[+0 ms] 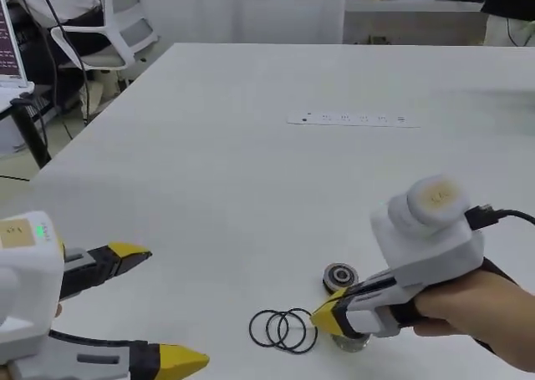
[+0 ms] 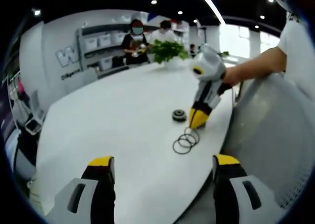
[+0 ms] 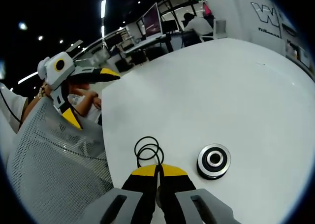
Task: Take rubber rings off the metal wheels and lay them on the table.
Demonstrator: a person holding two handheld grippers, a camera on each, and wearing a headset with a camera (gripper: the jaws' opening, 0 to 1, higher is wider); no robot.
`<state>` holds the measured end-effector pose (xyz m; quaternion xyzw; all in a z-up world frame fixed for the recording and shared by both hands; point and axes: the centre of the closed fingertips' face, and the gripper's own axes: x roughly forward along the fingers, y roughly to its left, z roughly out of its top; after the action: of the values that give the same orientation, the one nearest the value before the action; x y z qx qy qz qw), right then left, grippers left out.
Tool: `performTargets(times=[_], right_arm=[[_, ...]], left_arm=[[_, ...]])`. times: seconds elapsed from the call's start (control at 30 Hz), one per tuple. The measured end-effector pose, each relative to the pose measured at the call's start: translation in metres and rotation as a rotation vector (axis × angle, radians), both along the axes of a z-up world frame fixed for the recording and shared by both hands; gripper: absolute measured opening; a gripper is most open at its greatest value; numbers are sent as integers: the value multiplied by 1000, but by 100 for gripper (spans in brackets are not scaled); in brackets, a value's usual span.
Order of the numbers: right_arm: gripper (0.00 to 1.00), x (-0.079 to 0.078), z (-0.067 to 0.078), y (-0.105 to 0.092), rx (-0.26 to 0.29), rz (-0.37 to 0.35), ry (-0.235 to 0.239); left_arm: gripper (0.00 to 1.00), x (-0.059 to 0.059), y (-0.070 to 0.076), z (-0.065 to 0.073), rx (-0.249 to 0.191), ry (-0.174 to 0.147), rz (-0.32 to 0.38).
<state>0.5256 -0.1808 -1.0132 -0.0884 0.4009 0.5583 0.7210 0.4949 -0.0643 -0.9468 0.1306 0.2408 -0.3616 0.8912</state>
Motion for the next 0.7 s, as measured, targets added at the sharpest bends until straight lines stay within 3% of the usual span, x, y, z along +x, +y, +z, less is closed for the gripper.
performTargets(times=[0.43, 0.7], right_arm=[[0, 5, -6, 5, -38, 33, -93], [0, 6, -7, 6, -42, 42, -112]], left_arm=[[82, 0, -1, 2, 8, -7, -5], [82, 0, -2, 3, 24, -9, -15]])
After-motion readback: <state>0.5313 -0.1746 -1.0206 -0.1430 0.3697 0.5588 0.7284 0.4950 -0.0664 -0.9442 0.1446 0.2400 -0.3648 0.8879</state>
